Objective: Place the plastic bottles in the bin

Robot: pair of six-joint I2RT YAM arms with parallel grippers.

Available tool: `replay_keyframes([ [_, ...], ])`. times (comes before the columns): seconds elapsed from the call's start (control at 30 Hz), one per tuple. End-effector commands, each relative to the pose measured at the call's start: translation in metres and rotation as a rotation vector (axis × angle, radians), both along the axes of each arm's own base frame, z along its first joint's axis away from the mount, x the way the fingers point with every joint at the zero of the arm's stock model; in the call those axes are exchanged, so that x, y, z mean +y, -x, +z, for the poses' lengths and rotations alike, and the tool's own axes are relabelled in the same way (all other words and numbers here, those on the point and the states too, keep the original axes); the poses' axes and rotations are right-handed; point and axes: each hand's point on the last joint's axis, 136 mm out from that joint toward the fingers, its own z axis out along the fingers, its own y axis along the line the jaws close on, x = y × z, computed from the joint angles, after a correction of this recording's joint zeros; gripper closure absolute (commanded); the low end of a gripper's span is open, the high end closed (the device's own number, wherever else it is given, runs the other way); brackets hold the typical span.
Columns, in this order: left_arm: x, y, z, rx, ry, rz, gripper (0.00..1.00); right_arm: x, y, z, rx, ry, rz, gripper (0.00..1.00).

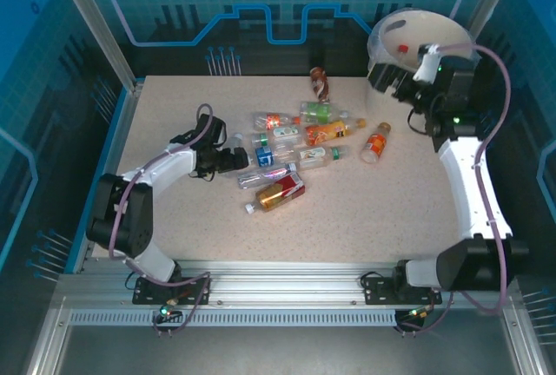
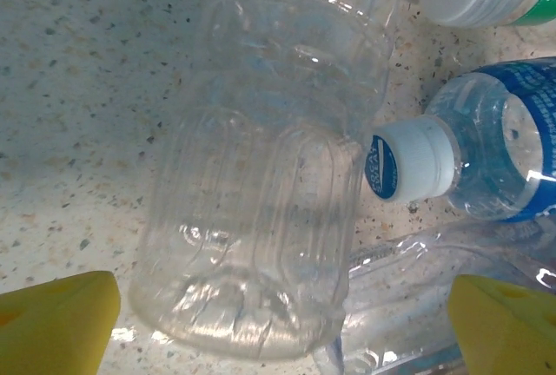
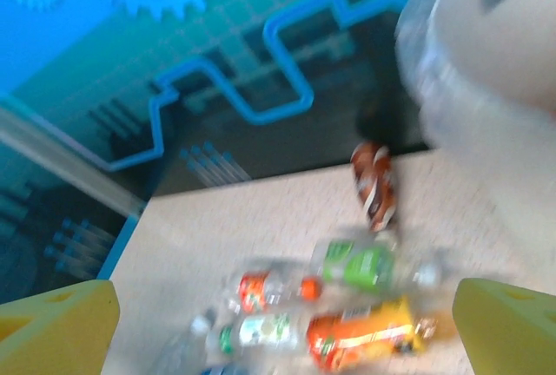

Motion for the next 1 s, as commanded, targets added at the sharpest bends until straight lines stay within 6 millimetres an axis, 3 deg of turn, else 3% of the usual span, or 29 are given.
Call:
replay_keyframes([
  [0.0,-0.006,0.000,-0.001,0.053,0.066,-0.030,0.06,0.027,0.031,-0.017,0.008,-0.003,0.096,0.00],
  [0.13,-0.010,-0.002,-0.006,0.064,0.129,-0.048,0.09,0.036,0.040,-0.032,-0.041,-0.060,0.103,0.00],
  [0.27,-0.011,-0.005,-0.009,0.061,0.177,-0.052,0.13,0.045,0.043,-0.025,-0.059,-0.065,0.132,0.00],
  [0.63,-0.007,-0.015,-0.029,0.055,0.208,-0.030,0.11,0.062,0.048,-0.012,-0.094,0.006,0.166,0.00],
  [0.97,-0.009,-0.016,-0.040,0.030,0.229,-0.040,0.22,0.067,0.051,-0.009,-0.096,0.015,0.173,0.00],
])
